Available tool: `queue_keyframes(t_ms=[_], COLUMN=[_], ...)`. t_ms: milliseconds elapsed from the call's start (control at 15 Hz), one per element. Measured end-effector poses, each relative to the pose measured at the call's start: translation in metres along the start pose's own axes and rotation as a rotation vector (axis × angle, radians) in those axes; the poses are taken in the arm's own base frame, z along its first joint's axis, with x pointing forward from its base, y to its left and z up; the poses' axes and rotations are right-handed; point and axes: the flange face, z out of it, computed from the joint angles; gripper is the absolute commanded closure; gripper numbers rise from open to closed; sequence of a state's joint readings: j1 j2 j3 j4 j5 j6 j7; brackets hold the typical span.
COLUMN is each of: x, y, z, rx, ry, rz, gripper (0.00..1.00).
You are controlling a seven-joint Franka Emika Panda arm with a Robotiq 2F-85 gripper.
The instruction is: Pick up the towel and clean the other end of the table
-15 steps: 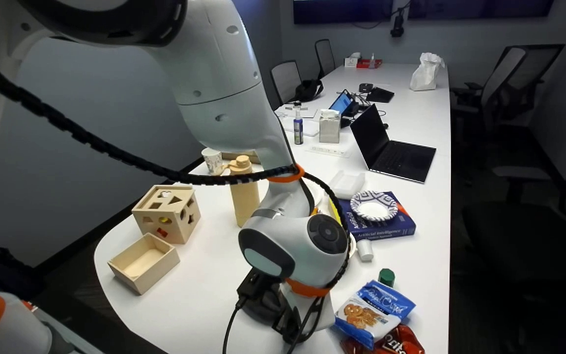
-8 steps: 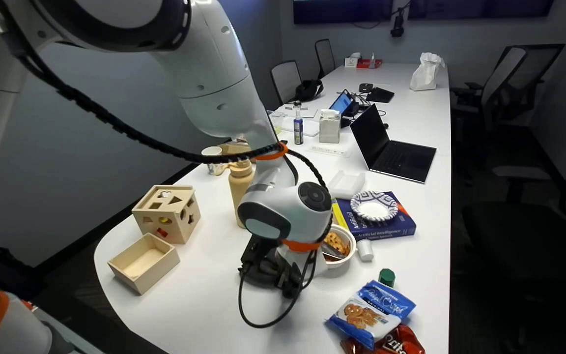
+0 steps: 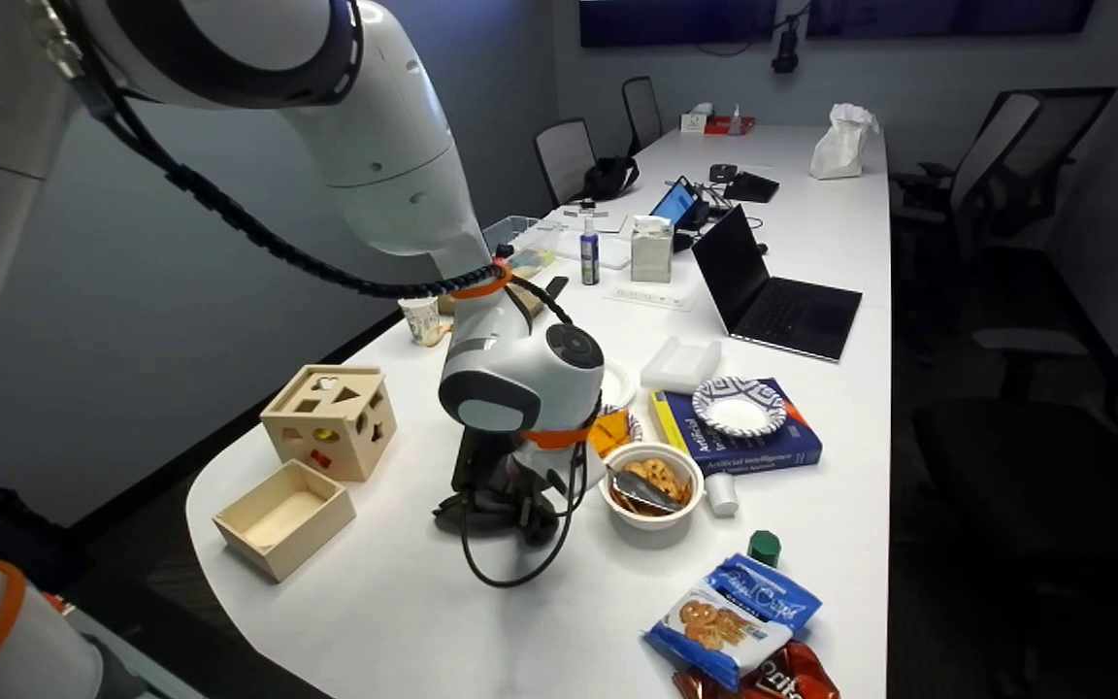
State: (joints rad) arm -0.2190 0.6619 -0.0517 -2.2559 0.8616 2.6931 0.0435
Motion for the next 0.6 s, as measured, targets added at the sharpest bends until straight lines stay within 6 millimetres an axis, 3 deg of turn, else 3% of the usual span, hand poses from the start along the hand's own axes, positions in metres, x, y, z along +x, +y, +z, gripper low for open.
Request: queue_keyframes(t_ms=[600], x=[-0.071], y=[-0.028], z=[0.021], rx=[0.0], ry=[-0.066], rz=[-0.232], gripper=[0.98])
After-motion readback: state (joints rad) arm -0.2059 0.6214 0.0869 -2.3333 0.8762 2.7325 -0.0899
